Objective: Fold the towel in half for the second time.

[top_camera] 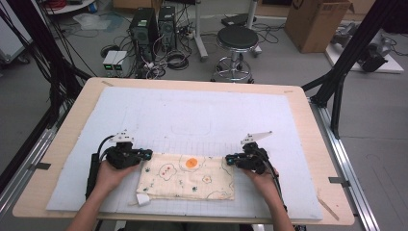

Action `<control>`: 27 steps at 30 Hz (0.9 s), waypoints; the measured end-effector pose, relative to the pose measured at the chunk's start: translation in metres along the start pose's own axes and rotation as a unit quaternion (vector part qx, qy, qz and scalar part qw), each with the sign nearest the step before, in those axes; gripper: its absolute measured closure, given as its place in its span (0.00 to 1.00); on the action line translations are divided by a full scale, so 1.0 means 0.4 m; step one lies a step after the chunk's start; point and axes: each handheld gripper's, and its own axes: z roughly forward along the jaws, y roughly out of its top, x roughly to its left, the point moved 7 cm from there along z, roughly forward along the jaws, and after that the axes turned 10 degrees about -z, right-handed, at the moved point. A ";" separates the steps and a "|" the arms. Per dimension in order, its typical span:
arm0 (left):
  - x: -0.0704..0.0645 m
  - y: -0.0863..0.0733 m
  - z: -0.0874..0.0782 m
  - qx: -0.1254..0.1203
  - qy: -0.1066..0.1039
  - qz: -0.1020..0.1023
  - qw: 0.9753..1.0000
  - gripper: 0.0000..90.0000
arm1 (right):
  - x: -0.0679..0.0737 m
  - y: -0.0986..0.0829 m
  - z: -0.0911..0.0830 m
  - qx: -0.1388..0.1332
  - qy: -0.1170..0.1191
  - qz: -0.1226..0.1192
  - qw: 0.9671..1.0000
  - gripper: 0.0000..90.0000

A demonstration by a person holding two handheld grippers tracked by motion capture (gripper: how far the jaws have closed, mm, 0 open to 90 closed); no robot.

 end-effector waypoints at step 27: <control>0.122 0.149 0.094 -0.051 0.050 -0.087 0.994 0.94 | -0.201 0.111 0.053 -0.004 -0.024 0.098 0.995 0.93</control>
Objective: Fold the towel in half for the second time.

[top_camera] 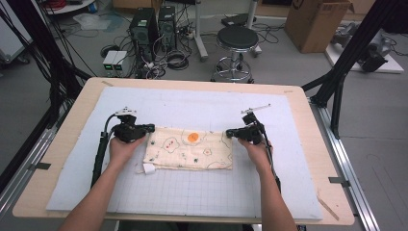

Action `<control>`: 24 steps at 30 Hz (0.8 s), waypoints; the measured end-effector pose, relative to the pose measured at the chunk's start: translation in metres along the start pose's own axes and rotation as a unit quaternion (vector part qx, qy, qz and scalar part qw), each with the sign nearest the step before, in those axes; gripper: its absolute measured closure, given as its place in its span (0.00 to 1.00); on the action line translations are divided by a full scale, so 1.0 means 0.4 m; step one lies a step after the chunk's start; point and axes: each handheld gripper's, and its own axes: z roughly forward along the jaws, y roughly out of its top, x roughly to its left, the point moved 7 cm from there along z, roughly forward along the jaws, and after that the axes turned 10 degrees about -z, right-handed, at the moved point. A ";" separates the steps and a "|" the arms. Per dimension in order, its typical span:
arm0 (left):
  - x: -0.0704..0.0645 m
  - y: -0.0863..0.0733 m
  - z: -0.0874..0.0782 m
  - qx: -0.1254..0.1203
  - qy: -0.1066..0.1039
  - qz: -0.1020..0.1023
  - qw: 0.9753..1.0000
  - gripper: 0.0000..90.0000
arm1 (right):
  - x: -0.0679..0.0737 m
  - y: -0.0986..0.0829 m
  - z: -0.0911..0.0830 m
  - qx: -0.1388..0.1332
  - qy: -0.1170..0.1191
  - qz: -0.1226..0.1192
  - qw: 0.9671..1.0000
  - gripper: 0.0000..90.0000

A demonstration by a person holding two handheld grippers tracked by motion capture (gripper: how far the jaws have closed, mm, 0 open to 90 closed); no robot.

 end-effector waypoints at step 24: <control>-0.033 -0.032 -0.061 -0.009 -0.008 0.055 0.998 0.94 | 0.056 0.012 -0.038 -0.042 0.019 -0.049 0.998 0.93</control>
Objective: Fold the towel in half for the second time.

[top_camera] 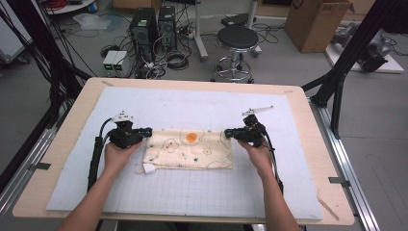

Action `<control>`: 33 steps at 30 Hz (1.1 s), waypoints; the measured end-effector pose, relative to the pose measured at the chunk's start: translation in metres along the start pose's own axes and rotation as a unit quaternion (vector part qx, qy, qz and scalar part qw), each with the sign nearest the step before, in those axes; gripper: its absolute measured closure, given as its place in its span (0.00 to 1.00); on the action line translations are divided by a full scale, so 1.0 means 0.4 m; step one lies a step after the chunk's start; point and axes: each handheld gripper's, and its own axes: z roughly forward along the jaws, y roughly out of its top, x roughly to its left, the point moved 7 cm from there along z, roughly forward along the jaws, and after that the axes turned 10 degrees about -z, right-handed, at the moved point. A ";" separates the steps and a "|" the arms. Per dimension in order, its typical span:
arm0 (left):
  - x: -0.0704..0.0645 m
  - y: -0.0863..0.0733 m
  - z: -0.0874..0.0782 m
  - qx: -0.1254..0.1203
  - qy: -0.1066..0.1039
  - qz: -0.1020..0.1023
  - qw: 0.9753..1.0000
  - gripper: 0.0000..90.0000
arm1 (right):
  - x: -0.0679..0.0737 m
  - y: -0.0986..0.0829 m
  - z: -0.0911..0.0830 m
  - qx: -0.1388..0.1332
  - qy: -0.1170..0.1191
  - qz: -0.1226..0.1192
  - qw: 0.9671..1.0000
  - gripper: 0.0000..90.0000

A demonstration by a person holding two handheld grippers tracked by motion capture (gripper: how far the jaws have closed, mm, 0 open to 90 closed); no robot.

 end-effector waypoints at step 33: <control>-0.062 -0.142 -0.092 0.056 -0.036 0.089 0.994 0.89 | 0.125 -0.112 -0.045 0.025 0.036 -0.063 0.997 0.90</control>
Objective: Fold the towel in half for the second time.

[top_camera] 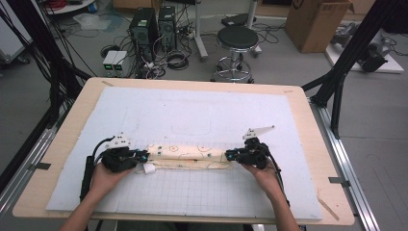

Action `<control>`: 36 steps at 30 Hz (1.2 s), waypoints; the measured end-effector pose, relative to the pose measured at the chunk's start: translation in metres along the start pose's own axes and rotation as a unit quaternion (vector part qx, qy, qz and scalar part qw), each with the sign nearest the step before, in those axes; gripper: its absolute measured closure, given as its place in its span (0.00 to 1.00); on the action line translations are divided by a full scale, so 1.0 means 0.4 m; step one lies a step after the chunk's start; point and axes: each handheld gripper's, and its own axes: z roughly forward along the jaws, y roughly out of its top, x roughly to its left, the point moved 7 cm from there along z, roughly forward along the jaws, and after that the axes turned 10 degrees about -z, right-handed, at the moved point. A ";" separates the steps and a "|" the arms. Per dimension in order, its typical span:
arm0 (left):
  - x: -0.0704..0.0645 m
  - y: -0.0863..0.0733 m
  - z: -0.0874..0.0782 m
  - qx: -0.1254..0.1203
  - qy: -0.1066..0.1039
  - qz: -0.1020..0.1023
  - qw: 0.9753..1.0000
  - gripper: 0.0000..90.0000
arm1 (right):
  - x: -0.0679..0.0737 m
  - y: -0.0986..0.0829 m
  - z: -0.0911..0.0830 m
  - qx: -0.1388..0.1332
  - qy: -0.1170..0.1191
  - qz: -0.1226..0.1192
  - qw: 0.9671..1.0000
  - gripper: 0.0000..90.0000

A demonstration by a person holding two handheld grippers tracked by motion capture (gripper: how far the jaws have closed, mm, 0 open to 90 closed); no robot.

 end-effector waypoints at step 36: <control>-0.096 0.068 0.104 0.034 -0.050 0.020 0.998 0.94 | 0.103 0.155 0.166 0.033 0.040 -0.030 0.998 0.96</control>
